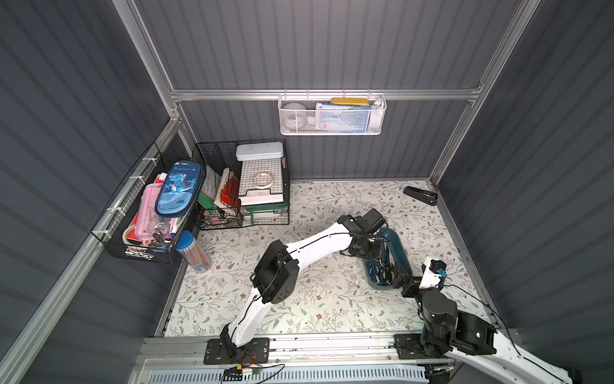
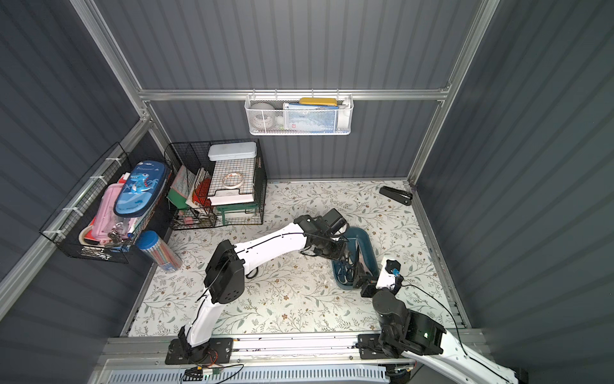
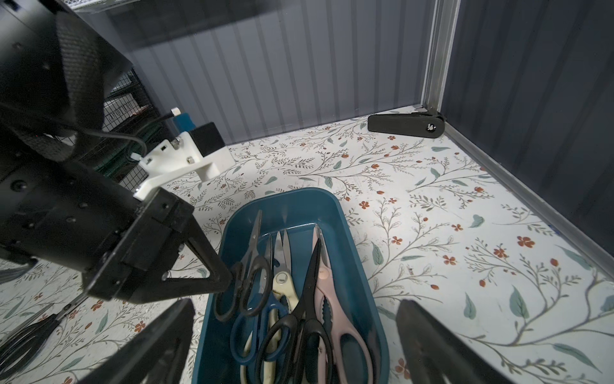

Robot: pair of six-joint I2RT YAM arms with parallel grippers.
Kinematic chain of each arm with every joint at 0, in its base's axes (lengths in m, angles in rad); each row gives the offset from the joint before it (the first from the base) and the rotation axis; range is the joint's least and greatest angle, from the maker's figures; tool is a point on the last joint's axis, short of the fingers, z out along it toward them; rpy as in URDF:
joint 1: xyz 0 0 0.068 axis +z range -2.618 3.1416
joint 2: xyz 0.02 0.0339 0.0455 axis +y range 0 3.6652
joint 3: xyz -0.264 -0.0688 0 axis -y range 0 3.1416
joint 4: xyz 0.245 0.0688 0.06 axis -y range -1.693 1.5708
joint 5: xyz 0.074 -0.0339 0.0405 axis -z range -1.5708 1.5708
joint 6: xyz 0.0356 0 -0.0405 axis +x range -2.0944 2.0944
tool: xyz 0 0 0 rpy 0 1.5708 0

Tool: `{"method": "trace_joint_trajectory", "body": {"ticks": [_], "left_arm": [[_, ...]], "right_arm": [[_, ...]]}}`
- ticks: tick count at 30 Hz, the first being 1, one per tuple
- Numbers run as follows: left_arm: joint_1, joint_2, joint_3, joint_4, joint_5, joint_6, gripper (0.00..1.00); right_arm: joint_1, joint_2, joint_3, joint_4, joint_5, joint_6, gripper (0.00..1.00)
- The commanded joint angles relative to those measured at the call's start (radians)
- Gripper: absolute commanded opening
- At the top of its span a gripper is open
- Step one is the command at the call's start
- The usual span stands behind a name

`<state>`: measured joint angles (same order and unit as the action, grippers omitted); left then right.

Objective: Put the scissors into the storage box
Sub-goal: Place the scissors in the storage box.

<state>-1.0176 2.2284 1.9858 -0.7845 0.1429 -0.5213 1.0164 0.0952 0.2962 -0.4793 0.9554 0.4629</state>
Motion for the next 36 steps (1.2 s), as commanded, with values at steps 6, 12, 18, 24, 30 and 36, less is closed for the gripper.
{"method": "trace_joint_trajectory", "body": {"ticks": [6, 12, 18, 24, 30, 36], "left_arm": [[0.009, 0.026, -0.030, 0.044, -0.001, -0.091, 0.00], [0.012, 0.077, 0.015, 0.022, -0.018, -0.087, 0.00], [0.017, 0.101, 0.038, 0.003, -0.045, -0.079, 0.02], [0.023, 0.064, 0.030, 0.017, -0.101, -0.069, 0.29], [0.034, -0.030, 0.017, 0.011, -0.204, -0.057, 0.32], [0.116, -0.287, -0.215, 0.067, -0.355, -0.019, 0.40]], "right_arm": [[0.003, 0.025, -0.004, 0.006, 0.013, 0.007, 0.99], [0.003, 0.035, -0.005, 0.017, 0.000, 0.000, 0.99], [0.004, 0.040, -0.006, 0.019, -0.006, -0.006, 0.99], [0.004, 0.042, -0.008, 0.019, -0.012, -0.008, 0.99], [0.004, 0.058, -0.017, 0.067, -0.026, -0.027, 0.99], [0.003, 0.127, -0.047, 0.218, -0.223, -0.173, 0.99]]}}
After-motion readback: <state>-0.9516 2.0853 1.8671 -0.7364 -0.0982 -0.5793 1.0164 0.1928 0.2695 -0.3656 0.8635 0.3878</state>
